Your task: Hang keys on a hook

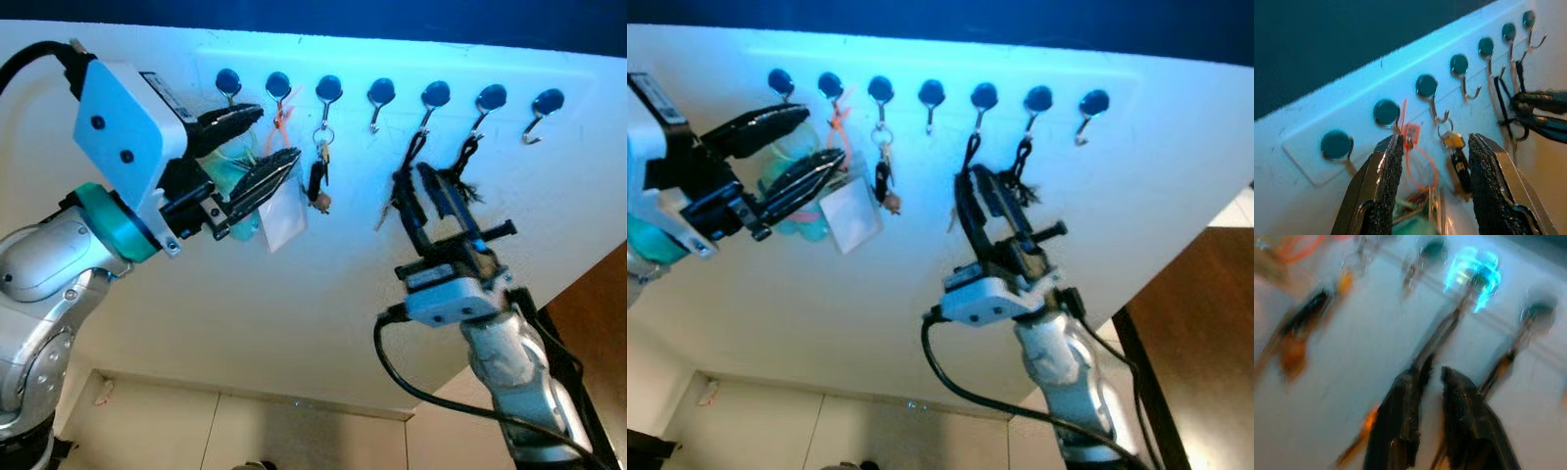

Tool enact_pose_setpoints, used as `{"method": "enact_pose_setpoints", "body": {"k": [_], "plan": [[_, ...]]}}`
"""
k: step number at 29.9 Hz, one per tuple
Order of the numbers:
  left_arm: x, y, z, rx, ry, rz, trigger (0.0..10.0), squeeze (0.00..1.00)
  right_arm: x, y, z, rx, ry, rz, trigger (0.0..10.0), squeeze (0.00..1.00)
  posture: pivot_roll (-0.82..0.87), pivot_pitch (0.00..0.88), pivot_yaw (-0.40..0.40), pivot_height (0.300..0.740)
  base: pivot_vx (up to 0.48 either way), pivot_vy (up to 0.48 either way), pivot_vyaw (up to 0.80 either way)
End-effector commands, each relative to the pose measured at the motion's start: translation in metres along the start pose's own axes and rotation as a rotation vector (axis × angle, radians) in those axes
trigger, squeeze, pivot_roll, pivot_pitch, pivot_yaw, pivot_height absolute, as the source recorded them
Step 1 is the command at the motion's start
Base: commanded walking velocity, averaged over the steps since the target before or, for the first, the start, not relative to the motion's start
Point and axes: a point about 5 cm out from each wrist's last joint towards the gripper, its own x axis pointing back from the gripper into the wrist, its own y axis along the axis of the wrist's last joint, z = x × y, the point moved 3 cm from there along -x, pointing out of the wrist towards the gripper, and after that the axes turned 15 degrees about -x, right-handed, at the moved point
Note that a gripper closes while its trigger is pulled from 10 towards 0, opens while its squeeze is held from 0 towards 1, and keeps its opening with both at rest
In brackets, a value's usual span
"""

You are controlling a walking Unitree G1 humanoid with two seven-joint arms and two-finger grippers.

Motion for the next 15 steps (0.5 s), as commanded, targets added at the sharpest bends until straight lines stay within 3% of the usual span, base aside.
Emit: {"method": "enact_pose_setpoints", "body": {"k": [1,2,3,5,6,10,15], "plan": [[0.0,-0.006,-0.001,-0.002,0.001,0.016,10.0,0.0,0.016,-0.017,-0.007,-0.203,-0.052,0.139,10.0,0.0,0.03,0.0,0.106,0.74,0.0,0.0,0.0],[0.0,-0.008,-0.001,0.001,0.004,0.02,10.0,0.0,0.029,-0.027,-0.006,-0.326,-0.06,0.218,10.0,0.0,0.02,0.0,0.108,0.74,0.0,0.0,0.0],[0.0,-0.008,-0.001,0.001,0.004,0.02,10.0,0.0,0.029,-0.027,-0.006,-0.326,-0.06,0.218,10.0,0.0,0.02,0.0,0.108,0.74,0.0,0.0,0.0],[-0.001,-0.011,-0.001,0.008,0.008,0.025,10.0,0.0,0.049,-0.034,-0.001,-0.521,-0.043,0.313,10.0,0.0,0.02,0.0,0.11,0.74,0.0,0.0,0.0],[-0.002,-0.012,0.0,0.013,0.013,0.024,10.0,0.0,0.053,-0.033,-0.002,-0.561,-0.041,0.321,10.0,0.0,0.01,0.0,0.109,0.74,0.0,0.0,0.0],[-0.003,-0.014,0.003,0.023,0.043,0.029,10.0,0.0,0.053,-0.032,-0.008,-0.57,-0.075,0.306,10.0,0.0,0.01,0.0,0.11,0.74,0.0,0.0,0.0],[-0.002,-0.025,0.015,0.037,0.152,0.076,10.0,0.0,0.041,-0.022,-0.008,-0.437,0.022,0.268,10.0,0.0,0.01,0.0,0.104,0.74,0.0,0.0,0.0]]}}
